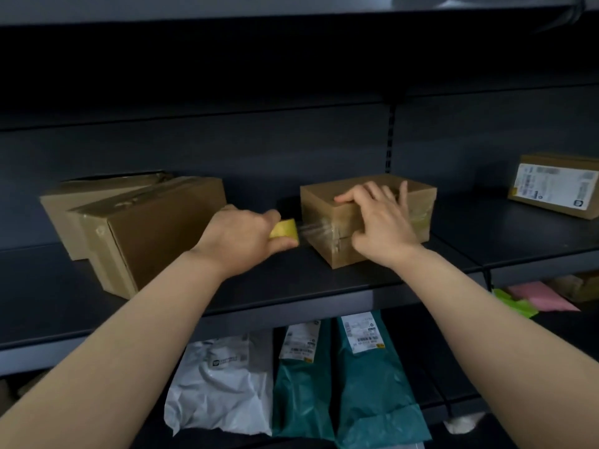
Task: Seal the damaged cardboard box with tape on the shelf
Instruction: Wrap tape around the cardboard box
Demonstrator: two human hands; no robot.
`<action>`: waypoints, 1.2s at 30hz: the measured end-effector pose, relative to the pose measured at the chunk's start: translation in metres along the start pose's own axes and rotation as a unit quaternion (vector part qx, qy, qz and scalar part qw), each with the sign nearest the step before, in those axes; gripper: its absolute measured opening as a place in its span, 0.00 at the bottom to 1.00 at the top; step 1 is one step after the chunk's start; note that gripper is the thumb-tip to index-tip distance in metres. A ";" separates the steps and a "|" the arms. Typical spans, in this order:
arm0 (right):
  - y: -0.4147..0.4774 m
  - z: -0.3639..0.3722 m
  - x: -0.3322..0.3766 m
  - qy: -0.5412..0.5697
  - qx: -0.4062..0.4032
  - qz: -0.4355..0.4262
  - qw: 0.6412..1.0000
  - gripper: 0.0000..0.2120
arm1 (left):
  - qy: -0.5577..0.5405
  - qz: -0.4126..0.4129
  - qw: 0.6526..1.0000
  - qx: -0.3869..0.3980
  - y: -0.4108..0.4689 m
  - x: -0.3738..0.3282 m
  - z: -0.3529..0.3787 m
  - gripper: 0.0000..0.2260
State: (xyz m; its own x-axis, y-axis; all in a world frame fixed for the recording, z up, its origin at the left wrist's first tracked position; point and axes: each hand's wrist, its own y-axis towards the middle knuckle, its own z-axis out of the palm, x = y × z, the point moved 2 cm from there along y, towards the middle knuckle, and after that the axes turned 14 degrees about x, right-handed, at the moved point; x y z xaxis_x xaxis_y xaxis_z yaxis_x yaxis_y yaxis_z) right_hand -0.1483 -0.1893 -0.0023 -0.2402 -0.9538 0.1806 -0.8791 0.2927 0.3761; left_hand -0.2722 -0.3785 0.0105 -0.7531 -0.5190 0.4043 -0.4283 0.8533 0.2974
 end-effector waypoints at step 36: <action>-0.018 -0.040 -0.004 0.026 0.097 -0.090 0.991 0.16 | 0.060 -0.054 0.995 0.053 -0.008 0.004 -0.017 0.34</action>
State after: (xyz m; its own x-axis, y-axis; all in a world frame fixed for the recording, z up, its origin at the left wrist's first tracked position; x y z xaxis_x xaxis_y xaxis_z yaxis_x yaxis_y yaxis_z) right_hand -0.1152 -0.1877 0.0261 -0.0556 -0.9830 0.1749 -0.9696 0.0950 0.2257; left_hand -0.2631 -0.3887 0.0245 -0.6373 -0.6055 0.4766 -0.5587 0.7891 0.2554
